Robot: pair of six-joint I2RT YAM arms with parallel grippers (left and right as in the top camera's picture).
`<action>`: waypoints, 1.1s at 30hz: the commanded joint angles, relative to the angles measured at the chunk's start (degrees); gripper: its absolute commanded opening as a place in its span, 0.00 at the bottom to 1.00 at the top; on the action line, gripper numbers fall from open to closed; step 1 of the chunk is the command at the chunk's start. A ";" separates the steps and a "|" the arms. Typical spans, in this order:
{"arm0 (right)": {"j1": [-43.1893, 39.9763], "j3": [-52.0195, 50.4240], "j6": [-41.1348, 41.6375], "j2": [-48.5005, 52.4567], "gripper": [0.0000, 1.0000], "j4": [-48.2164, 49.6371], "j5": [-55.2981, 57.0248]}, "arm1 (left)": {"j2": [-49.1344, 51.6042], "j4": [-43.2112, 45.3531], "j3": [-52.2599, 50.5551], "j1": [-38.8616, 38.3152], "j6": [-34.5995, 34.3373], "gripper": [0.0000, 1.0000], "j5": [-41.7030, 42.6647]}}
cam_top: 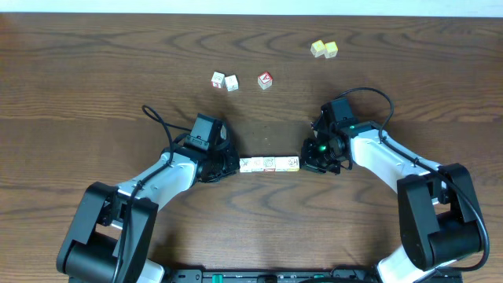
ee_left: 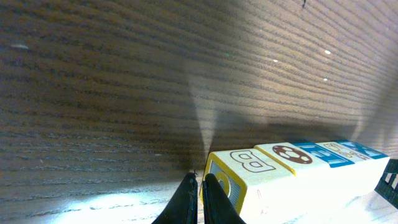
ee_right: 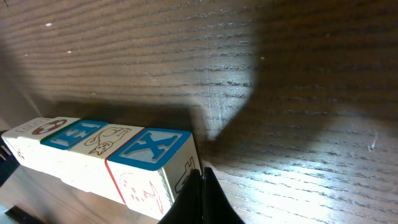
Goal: Lift 5 blocks
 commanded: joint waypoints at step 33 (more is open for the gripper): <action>1.70 0.11 -0.87 -1.60 0.01 -0.11 -3.52 | 0.28 1.05 1.66 -0.24 3.76 0.07 3.39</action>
